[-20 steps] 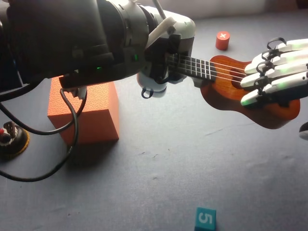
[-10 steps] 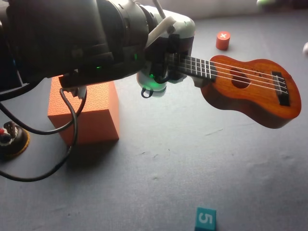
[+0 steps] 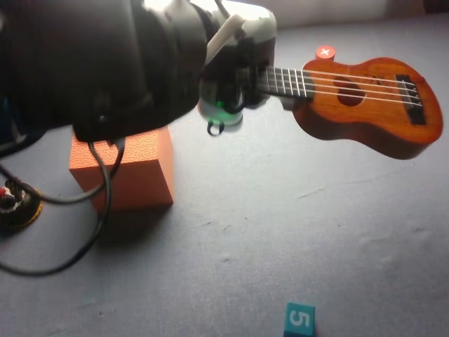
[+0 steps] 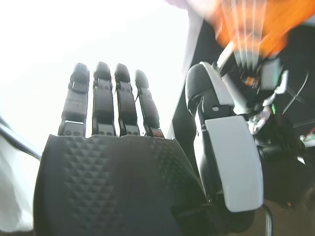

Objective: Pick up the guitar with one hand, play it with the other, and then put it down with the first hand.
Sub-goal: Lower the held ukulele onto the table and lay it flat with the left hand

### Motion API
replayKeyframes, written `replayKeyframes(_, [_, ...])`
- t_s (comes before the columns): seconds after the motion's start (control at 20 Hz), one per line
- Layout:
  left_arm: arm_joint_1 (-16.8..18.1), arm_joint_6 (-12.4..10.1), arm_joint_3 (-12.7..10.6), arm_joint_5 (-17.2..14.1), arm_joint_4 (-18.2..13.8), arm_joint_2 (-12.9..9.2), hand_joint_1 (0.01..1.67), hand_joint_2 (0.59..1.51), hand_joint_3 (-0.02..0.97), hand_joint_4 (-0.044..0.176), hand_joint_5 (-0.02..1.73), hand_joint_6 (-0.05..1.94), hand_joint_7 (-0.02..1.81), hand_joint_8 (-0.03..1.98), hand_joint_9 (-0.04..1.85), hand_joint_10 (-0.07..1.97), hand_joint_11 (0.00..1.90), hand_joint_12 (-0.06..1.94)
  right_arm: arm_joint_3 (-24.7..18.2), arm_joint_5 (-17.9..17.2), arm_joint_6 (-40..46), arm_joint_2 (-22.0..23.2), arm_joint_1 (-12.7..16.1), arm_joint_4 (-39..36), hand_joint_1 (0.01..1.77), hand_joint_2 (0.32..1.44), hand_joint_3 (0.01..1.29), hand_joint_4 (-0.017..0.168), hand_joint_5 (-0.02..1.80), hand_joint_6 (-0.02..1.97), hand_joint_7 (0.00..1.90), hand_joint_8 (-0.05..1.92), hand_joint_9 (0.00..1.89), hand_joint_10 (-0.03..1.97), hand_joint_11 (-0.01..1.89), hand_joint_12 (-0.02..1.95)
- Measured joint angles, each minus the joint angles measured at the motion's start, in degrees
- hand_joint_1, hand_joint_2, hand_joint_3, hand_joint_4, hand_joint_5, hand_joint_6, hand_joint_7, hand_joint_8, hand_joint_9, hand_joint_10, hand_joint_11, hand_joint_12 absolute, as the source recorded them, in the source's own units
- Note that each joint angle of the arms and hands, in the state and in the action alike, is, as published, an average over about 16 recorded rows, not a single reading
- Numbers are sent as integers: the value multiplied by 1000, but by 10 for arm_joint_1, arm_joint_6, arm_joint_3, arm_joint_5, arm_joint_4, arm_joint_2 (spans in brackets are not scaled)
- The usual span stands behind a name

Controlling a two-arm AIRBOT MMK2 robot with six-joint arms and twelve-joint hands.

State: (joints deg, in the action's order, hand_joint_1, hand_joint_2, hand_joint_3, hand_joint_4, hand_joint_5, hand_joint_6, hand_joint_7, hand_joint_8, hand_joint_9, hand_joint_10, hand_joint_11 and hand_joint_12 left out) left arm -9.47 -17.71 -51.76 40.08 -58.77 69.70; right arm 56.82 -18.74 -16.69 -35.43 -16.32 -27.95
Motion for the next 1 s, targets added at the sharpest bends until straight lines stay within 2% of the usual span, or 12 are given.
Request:
replayKeyframes(0.2, [-21,-60,17,-2,-42,-15,1528,1063,-14,-5,1317,1859,1329,1963,1420,1949,1487,1916,-1,22,-12,-3,0,16,593,1336,16,-4,170,76,161,-7,116,21,12,252])
replayKeyframes(0.45, [-59,-133,33,-9,-91,-29,1528,1063,-15,-6,1317,1860,1329,1963,1419,1949,1493,1918,-2,28,-12,-4,0,16,589,1337,16,-4,173,60,152,-7,105,21,12,258])
replayKeyframes(0.7, [-96,-179,31,-16,-132,-30,1528,1063,-14,-5,1320,1860,1330,1963,1417,1948,1496,1919,-3,27,-13,-4,0,16,596,1339,16,-4,186,55,158,-7,110,21,12,277])
replayKeyframes(1.0, [-132,-226,15,-28,-177,-16,1527,1063,-15,-5,1316,1861,1330,1963,1416,1948,1492,1919,-4,26,-13,-3,0,16,601,1340,16,-4,194,49,162,-6,112,20,11,236])
